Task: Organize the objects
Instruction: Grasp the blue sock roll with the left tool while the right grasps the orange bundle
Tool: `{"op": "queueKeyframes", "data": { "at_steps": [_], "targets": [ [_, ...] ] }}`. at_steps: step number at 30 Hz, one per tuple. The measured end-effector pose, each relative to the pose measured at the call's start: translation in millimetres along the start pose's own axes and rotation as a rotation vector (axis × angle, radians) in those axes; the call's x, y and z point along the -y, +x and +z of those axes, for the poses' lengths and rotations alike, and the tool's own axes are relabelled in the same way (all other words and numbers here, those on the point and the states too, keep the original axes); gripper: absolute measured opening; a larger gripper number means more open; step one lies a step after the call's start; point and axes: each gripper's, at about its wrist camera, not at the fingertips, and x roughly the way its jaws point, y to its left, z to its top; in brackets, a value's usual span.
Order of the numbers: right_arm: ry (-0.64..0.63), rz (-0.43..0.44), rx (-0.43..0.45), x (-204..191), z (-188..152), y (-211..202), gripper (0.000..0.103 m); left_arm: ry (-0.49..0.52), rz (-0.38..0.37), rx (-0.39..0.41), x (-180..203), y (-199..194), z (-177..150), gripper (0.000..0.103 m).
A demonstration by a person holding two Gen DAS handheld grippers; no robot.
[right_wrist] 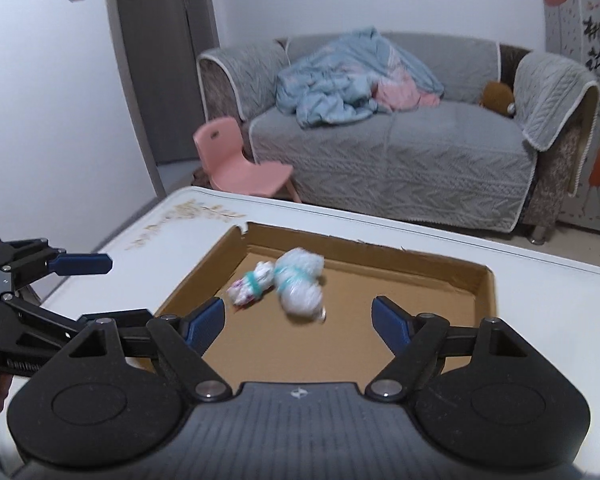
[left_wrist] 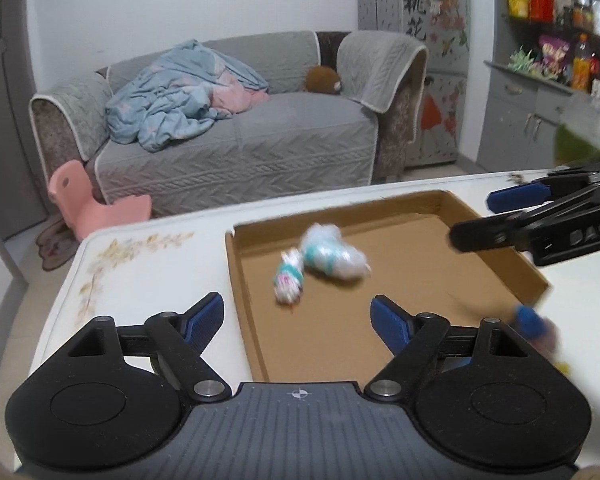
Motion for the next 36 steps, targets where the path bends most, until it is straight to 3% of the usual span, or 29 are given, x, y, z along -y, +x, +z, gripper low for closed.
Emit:
{"op": "queueKeyframes", "data": {
  "at_steps": [4,8,15,19,28,34,36],
  "targets": [
    [0.005,0.018,0.050,-13.0,-35.0,-46.7,0.081,-0.017,-0.012,0.050,9.5,-46.8,-37.0,0.089],
    [-0.036,0.046,0.081,-30.8,-82.5,-83.0,0.087,-0.065,-0.056,0.039,20.6,-75.2,-80.4,0.092],
    [-0.103,0.102,0.018,-53.0,-160.9,-84.2,0.083,-0.142,-0.188,-0.042,40.7,-85.0,-140.3,0.092],
    [-0.154,0.098,0.008,-55.4,-171.5,-68.8,0.081,-0.154,-0.233,-0.087,49.6,-70.5,-156.5,0.092],
    [-0.222,0.143,0.000,-53.8,-173.8,-40.4,0.072,-0.139,-0.306,-0.118,61.8,-38.5,-158.9,0.093],
    [-0.260,0.154,-0.023,-60.6,-180.5,-37.8,0.053,-0.135,-0.349,-0.099,66.3,-26.7,-155.2,0.093],
    [-0.249,0.162,-0.028,-59.6,-181.3,-42.9,0.041,-0.130,-0.365,-0.095,68.5,-25.3,-153.8,0.089]
  ]
}}
